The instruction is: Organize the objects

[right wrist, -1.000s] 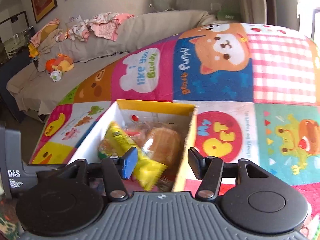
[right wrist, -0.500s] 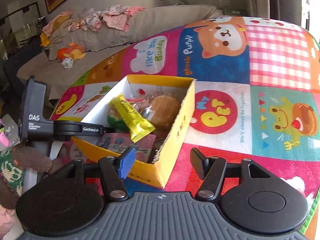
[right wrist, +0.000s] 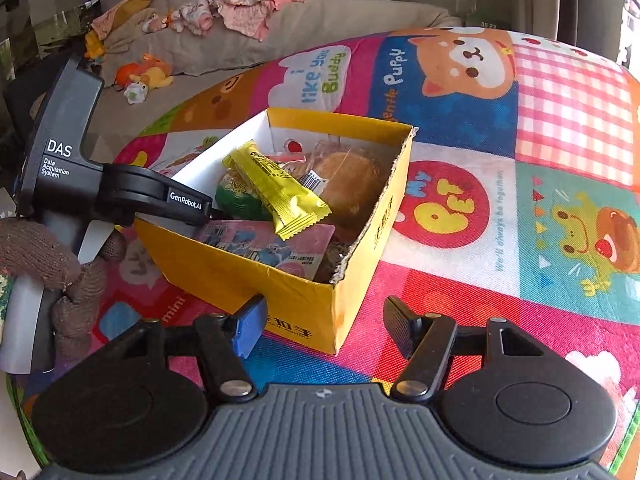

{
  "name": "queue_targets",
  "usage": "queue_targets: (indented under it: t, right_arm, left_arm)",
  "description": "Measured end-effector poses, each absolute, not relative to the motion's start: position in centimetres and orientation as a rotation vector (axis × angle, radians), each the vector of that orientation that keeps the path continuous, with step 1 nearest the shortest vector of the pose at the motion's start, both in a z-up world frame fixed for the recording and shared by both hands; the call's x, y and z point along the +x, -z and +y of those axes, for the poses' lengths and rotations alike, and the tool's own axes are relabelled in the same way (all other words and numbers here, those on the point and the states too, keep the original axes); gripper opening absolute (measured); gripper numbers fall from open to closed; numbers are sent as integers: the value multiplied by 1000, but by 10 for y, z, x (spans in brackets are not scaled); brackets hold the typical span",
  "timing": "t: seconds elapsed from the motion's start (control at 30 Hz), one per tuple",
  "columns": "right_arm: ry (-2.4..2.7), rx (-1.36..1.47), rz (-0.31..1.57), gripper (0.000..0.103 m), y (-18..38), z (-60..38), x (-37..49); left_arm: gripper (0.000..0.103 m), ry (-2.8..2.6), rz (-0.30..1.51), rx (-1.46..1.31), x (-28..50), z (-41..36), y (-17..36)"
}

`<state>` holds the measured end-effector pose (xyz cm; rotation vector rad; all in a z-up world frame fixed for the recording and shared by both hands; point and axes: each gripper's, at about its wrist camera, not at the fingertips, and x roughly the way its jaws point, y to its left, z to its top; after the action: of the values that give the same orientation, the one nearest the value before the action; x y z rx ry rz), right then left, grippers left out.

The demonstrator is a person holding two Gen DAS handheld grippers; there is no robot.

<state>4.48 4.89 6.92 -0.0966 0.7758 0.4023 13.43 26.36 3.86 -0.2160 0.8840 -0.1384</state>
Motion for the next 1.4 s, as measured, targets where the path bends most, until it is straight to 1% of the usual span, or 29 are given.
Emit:
queue_targets:
  t: [0.1,0.13,0.2,0.23,0.27,0.4,0.43,0.47,0.57,0.63,0.7,0.73,0.77,0.83,0.9,0.93,1.03,1.17,1.33,1.4]
  right_arm:
    - [-342,-117,750,62,-68,44,54]
    - [-304,-127,743,62,-67,42,59]
    - [-254,-104,738,62,-65,31,71]
    - [-239,-80,741,62,-65,25,78]
    - [-222,-58,744,62,-64,22,83]
    - [-191,-24,743,62,-57,18,91]
    - [-177,-25,743,62,-55,18,91]
    - [-168,-26,744,62,-54,17,92]
    - [-139,-18,741,62,-54,12,84]
    - [-120,-19,725,64,-57,8,75]
    - [-109,-3,724,75,-60,1,63]
    - [-106,4,726,78,-61,-2,56]
    - [-104,7,731,83,-61,-4,48]
    - [-102,9,739,89,-60,-5,30]
    - [-106,9,748,100,-57,-3,10]
    - [-107,6,748,102,-56,-2,1]
    - [-110,-14,731,103,-50,4,-26]
    - [-98,-53,733,103,-37,12,-38]
    - [-72,-28,786,103,-23,13,-29]
    - [-43,0,766,103,-21,11,-25]
  left_arm:
    - [13,193,870,-133,159,233,-39]
    - [15,206,869,-102,169,226,-38]
    - [26,186,856,-50,183,220,-38]
    - [35,146,845,-33,186,221,-38]
    - [41,114,824,-22,187,223,-37]
    - [40,101,777,-29,184,230,-33]
    - [37,101,781,-36,184,230,-34]
    - [36,119,772,-44,181,229,-36]
    - [37,115,685,-27,161,225,-54]
    - [37,95,605,-10,138,226,-69]
    - [37,78,535,-15,108,230,-82]
    - [37,77,510,-27,92,233,-86]
    - [37,82,496,-36,77,236,-89]
    - [37,103,498,-35,42,239,-88]
    - [37,135,539,-10,13,238,-77]
    - [37,153,568,14,0,235,-69]
    - [37,198,618,78,-28,225,-45]
    - [38,187,686,41,-40,221,-21]
    - [40,147,653,37,-35,214,-16]
    - [41,141,628,35,-35,212,-14]
